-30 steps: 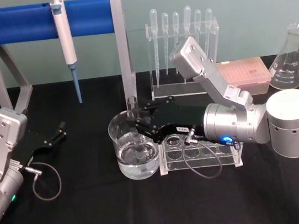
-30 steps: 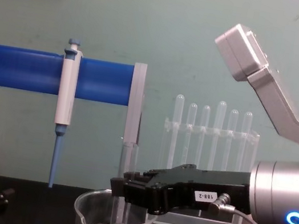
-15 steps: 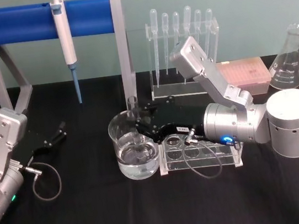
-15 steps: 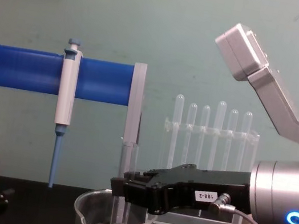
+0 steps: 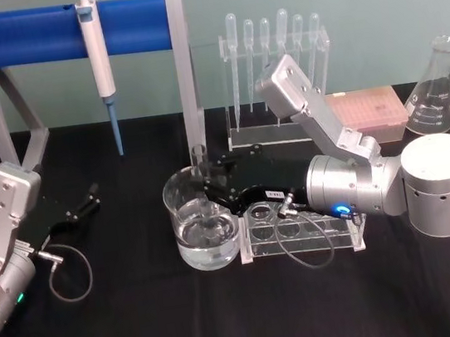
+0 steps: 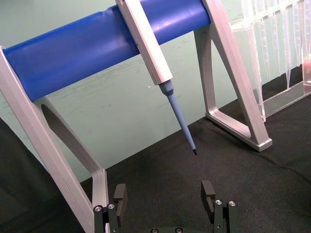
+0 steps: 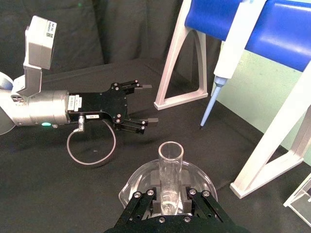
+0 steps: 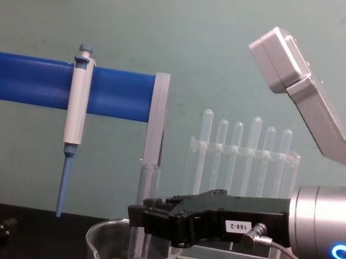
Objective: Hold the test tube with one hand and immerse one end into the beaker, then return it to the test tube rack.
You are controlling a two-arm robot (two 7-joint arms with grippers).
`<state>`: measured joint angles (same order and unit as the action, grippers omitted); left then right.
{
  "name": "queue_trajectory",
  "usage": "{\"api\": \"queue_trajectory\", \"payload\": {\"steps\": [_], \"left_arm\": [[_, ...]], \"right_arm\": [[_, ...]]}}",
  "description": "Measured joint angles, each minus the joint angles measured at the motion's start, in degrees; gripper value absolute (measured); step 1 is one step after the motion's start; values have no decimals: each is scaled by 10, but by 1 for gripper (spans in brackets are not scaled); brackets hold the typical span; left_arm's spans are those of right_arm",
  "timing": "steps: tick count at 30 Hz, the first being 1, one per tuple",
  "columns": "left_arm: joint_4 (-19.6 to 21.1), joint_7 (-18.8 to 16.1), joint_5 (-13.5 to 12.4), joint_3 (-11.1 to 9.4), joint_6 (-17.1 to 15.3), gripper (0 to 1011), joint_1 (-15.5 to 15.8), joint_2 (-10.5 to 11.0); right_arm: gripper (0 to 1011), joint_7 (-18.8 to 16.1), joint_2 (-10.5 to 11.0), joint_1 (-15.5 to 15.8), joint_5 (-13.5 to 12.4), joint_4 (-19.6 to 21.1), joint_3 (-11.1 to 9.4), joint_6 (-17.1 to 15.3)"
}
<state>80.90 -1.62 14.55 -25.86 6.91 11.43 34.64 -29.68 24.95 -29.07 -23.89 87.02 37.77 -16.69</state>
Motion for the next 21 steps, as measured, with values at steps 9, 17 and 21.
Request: {"api": "queue_trajectory", "payload": {"steps": [9,17,21], "left_arm": [[0,0,0,0,0,1000,0,0],[0,0,0,0,0,1000,0,0],[0,0,0,0,0,1000,0,0]], "right_arm": [[222,0,0,0,0,0,0,0],[222,0,0,0,0,0,0,0],[222,0,0,0,0,0,0,0]]}}
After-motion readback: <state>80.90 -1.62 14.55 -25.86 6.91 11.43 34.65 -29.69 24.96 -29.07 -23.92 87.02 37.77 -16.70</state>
